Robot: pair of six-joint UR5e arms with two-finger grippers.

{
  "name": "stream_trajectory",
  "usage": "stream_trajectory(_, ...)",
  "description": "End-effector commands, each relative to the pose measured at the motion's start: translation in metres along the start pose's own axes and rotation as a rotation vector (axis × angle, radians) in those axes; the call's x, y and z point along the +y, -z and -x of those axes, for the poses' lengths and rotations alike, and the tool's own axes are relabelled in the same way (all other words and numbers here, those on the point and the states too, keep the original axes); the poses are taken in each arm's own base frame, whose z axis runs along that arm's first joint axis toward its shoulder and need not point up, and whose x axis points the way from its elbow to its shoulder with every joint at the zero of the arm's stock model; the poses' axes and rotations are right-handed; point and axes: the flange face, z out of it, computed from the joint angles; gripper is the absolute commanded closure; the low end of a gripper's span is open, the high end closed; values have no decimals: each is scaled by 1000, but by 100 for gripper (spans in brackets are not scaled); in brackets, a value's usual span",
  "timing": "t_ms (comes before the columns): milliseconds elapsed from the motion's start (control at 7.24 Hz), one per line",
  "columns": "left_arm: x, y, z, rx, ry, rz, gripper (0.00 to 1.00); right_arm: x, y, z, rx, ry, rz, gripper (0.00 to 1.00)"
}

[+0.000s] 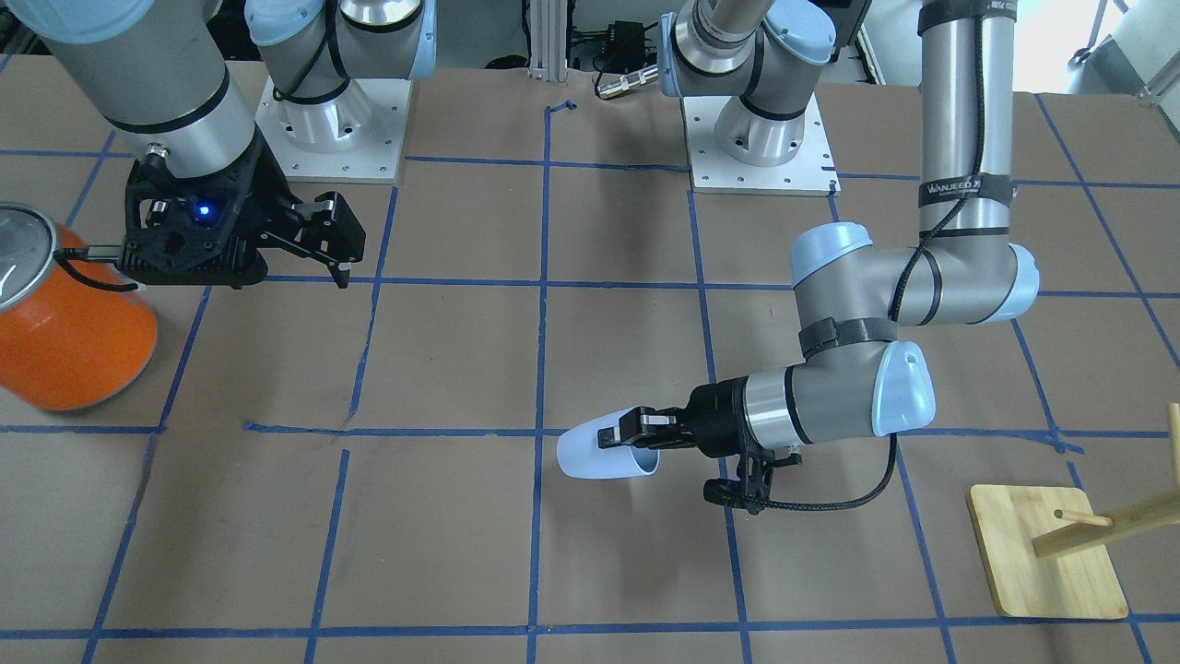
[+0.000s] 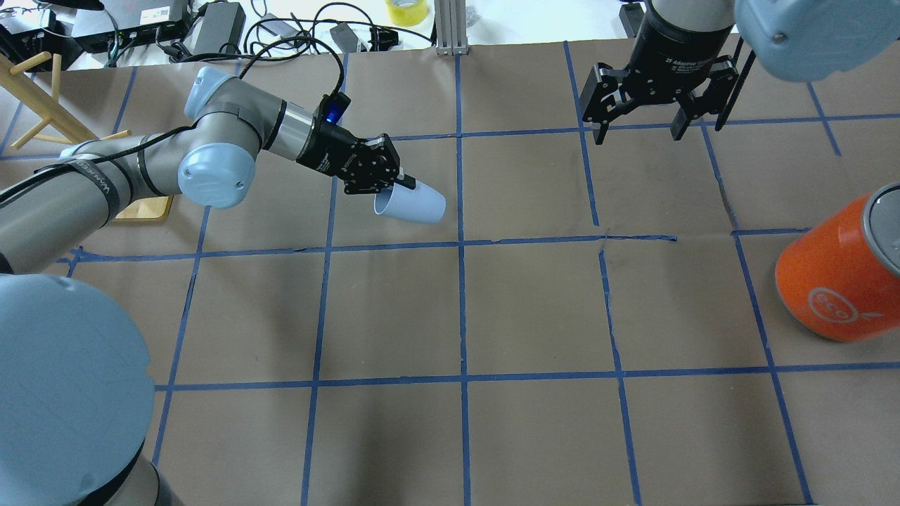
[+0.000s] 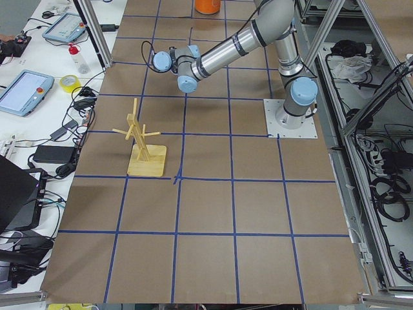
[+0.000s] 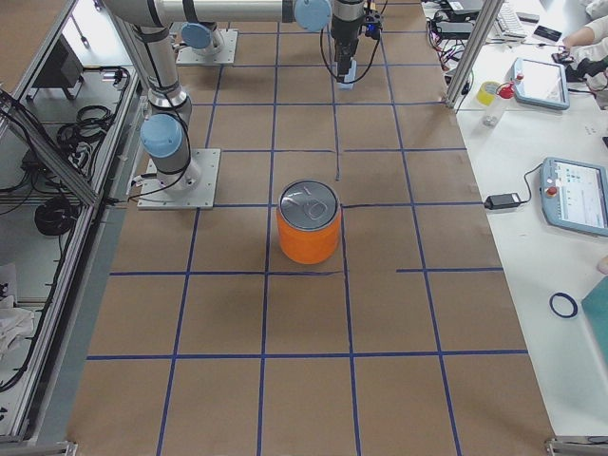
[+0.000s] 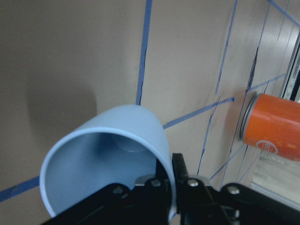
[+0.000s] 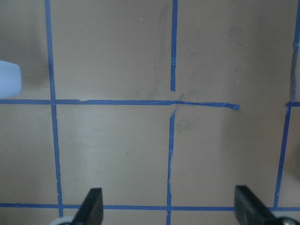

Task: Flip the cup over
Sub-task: 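Lift and rotate the cup upright with the left gripper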

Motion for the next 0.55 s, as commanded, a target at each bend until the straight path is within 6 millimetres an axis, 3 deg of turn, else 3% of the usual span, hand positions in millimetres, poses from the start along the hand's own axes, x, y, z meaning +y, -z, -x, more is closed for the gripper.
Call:
stream_trajectory(0,-4,35,-37,-94,39,-98,100,-4,-1,4,-15,0,-15,0)
stream_trajectory(138,-5,54,-58,-201,29,-132,100,-4,7,4,-11,2,-32,0)
stream_trajectory(415,-18,89,-71,-429,-4,-202,100,-3,-3,2,-9,-1,-4,0)
